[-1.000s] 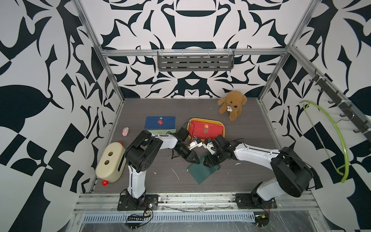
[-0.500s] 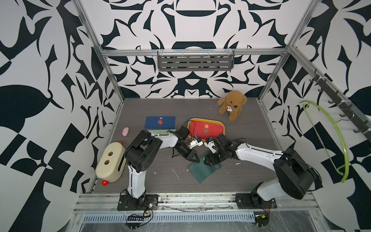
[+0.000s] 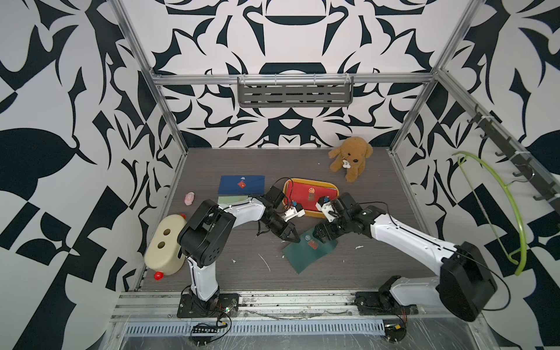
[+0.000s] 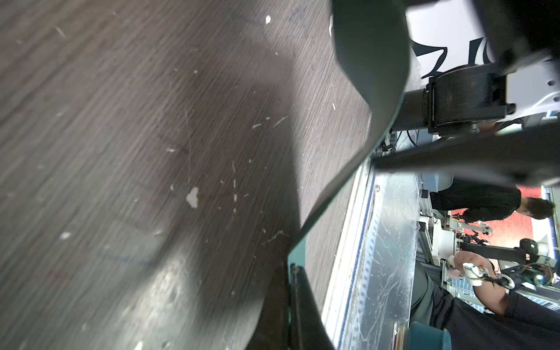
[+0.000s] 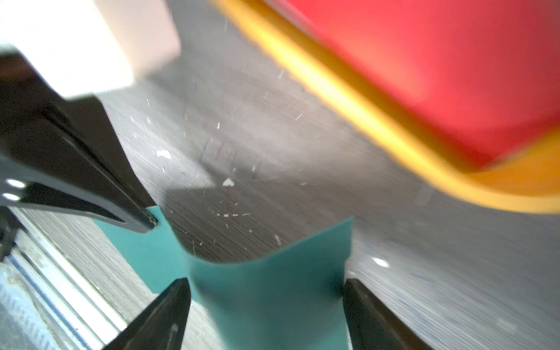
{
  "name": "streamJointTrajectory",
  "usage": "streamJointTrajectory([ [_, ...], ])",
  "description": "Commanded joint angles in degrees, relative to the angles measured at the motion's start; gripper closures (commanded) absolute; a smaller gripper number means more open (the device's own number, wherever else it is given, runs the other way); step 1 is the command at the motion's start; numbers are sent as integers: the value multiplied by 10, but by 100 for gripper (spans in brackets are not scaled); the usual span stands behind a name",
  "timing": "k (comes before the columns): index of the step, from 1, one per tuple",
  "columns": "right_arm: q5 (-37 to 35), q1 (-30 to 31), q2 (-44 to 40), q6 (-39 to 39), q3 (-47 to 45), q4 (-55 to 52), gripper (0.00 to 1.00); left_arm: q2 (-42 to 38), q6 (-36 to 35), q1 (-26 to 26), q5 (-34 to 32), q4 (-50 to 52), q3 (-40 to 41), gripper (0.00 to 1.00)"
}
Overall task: Put the sealed envelopes into the storage box
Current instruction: Pick up the envelope from the center of the board.
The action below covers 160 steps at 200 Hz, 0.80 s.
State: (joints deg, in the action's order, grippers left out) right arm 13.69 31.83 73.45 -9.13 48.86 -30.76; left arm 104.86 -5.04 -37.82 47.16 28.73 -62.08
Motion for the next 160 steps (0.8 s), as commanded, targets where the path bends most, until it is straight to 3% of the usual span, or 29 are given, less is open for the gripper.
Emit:
streamJointTrajectory([
  [1,-15,-28,-32,29,52,-64,14,-22,-12,3,-14,51,-26,100],
  [36,-70,-90,-10,8,122,-82,15,-48,-7,3,-31,91,-43,100],
  [88,-153,-131,125,-115,214,-77,49,-72,7,3,-61,166,-82,100],
  [160,-151,-136,214,-159,211,-40,67,-166,14,26,-109,214,-93,100],
])
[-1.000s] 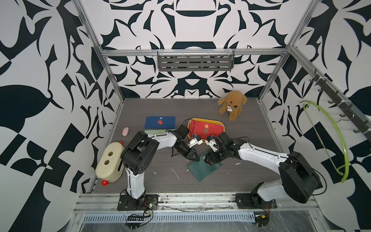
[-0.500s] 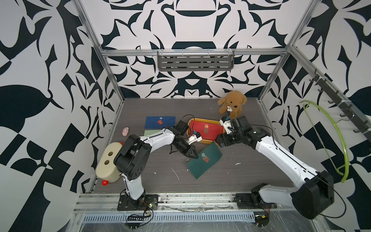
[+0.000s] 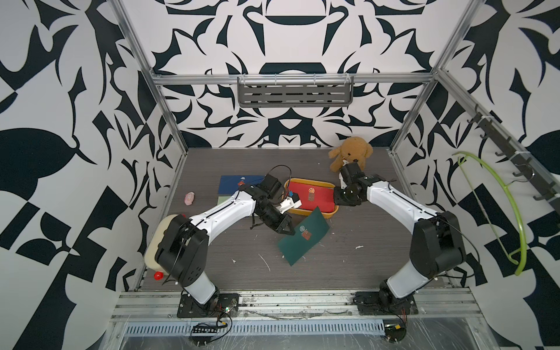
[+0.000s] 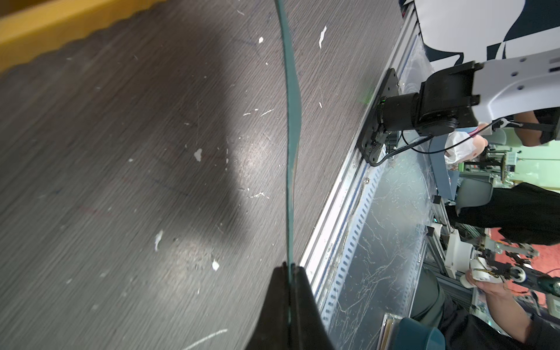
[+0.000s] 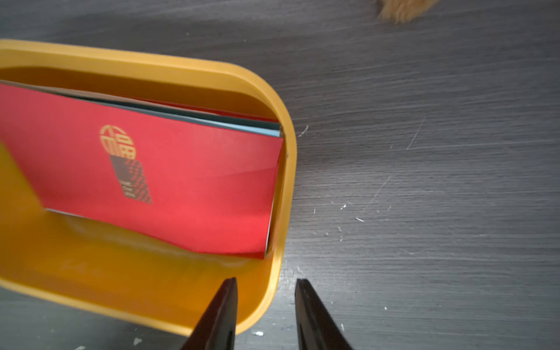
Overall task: Put the sealed envelopes into the storage box
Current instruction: Pick up the envelope from the center of the board, then pick up the storage box at the center of the board.
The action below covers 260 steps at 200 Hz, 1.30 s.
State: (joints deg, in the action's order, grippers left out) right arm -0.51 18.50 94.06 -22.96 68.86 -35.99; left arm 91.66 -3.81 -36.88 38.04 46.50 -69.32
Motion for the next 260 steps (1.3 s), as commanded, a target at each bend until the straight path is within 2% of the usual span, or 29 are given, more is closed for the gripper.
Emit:
streamJointTrajectory([
  [1,-9,-2,9,-20,11,13,67,-35,2,17,-18,36,-21,100],
  [35,-7,-5,25,-14,4,14,71,-64,-5,49,-34,55,-45,100],
  [65,-7,-6,30,-8,-4,10,88,-76,-13,71,-58,63,-79,100],
  [82,-5,-6,27,0,-10,10,92,-74,-23,82,-69,64,-102,100],
  [110,22,-5,5,38,-29,15,95,-49,-74,84,-93,94,-155,100],
  [159,93,15,-34,99,-62,31,97,41,-167,74,-87,178,-258,100],
  [206,105,53,-42,122,-67,27,98,140,-229,44,-123,271,-361,100],
  [260,109,60,-49,124,-63,22,98,188,-251,38,-159,278,-362,100],
])
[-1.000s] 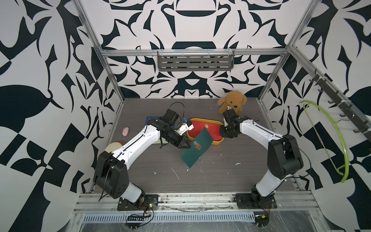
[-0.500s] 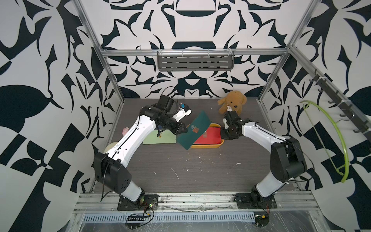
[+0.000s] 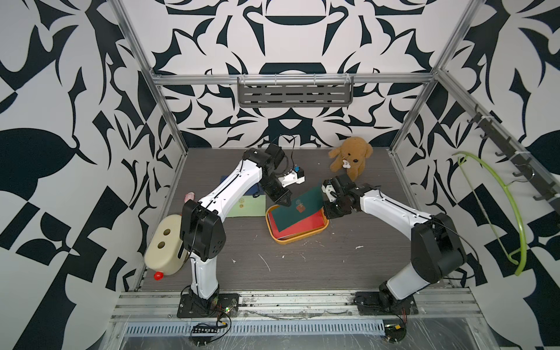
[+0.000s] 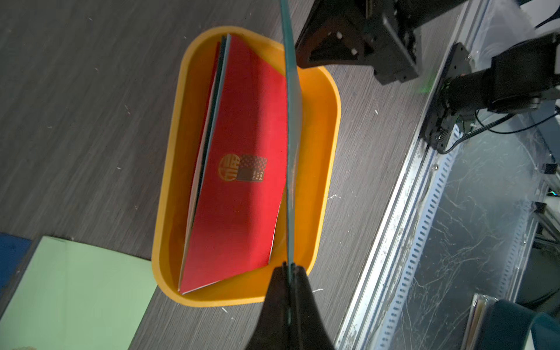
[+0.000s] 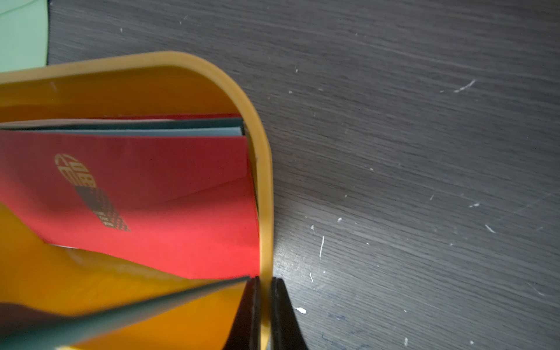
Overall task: Put the sealed envelopes into the storage box
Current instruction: Pick up the storage box at the center of the board, then place the envelope in the storage box.
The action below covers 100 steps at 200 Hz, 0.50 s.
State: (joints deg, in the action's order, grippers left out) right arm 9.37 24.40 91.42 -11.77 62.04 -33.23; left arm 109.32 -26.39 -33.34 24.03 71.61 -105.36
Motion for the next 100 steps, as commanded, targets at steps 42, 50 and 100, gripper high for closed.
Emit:
streamJointTrajectory([
  [42,16,9,-27,17,9,-10,98,40,-29,2,-44,2,9,100],
  [50,15,11,-27,17,10,-13,98,44,-30,3,-51,-5,13,100],
  [100,19,14,-35,6,6,-11,98,71,-28,1,-73,-38,22,100],
])
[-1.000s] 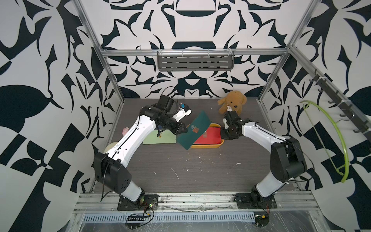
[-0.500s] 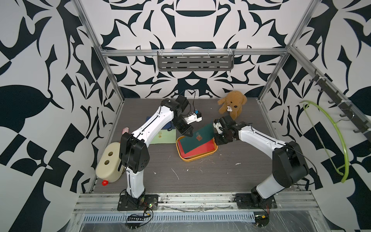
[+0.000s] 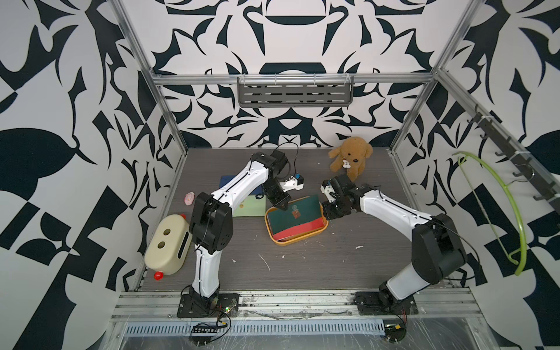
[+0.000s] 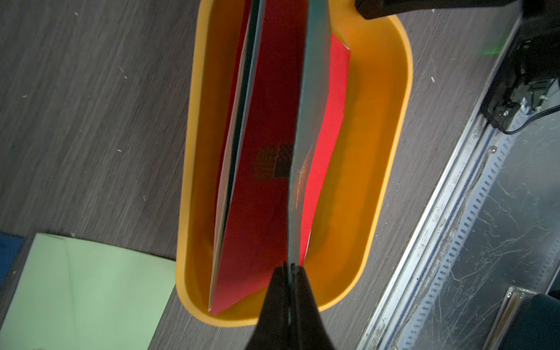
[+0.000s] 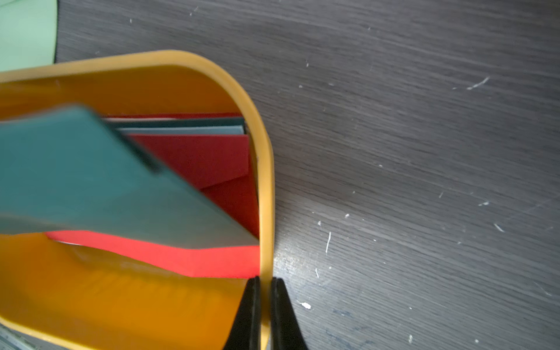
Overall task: Put the sealed envelopes into the storage box
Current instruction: Place the envelope in the storage box.
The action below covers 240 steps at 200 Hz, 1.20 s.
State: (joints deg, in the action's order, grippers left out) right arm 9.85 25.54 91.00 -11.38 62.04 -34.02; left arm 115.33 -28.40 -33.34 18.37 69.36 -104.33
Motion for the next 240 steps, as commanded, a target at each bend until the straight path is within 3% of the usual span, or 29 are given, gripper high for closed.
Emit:
streamJointTrajectory([
  [1,15,3,-31,2,6,-3,98,10,-7,1,-16,-17,13,100],
  [61,16,4,-37,-12,0,3,98,11,2,-12,-25,-41,47,100],
  [144,11,3,-37,-28,-12,11,98,10,37,-14,-64,-49,33,66],
  [196,0,3,-30,-54,-12,10,98,-6,100,-13,-138,-86,8,58],
  [240,-67,2,-18,-162,-11,28,98,-59,204,17,-187,-145,17,51],
])
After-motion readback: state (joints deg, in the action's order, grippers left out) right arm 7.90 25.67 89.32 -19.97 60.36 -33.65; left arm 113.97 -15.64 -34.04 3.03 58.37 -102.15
